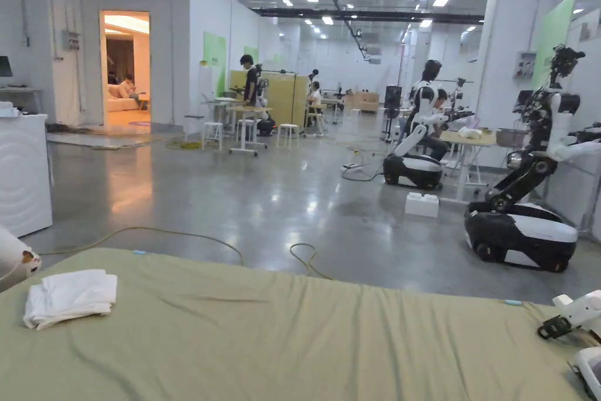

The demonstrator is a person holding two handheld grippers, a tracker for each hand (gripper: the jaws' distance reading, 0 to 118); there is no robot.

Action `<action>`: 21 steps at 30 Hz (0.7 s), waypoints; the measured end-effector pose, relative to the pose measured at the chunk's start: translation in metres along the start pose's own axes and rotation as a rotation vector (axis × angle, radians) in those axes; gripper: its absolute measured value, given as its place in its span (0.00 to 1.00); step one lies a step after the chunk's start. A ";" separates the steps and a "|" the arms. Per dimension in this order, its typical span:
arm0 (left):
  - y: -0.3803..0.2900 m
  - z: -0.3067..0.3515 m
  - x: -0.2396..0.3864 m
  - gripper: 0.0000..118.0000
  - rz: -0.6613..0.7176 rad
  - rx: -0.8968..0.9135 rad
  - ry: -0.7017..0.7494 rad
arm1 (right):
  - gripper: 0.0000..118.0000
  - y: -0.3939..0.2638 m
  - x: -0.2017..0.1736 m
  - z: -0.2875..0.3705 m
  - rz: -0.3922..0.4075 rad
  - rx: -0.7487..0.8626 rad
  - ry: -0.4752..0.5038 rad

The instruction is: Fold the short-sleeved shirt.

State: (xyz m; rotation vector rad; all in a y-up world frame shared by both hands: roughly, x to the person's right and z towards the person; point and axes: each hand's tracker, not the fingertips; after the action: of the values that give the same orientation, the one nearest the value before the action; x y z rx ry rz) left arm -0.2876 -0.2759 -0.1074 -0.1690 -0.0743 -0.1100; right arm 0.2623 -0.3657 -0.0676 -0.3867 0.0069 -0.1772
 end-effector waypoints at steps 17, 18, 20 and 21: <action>-0.009 0.022 0.139 0.00 -0.046 0.119 -0.117 | 0.01 0.026 -0.033 0.068 0.167 0.231 -0.135; -0.009 0.021 0.137 0.00 -0.026 0.123 -0.128 | 0.01 0.027 -0.032 0.067 0.163 0.231 -0.131; -0.005 0.022 0.138 0.00 -0.019 0.122 -0.121 | 0.01 0.026 -0.029 0.064 0.142 0.229 -0.115; -0.004 0.022 0.137 0.00 -0.016 0.121 -0.108 | 0.01 0.025 -0.026 0.062 0.134 0.230 -0.113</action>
State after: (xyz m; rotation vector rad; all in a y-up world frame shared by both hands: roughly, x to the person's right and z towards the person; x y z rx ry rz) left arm -0.1537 -0.2905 -0.0740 -0.0533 -0.1898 -0.1118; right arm 0.2431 -0.3153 -0.0196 -0.1652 -0.0978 -0.0225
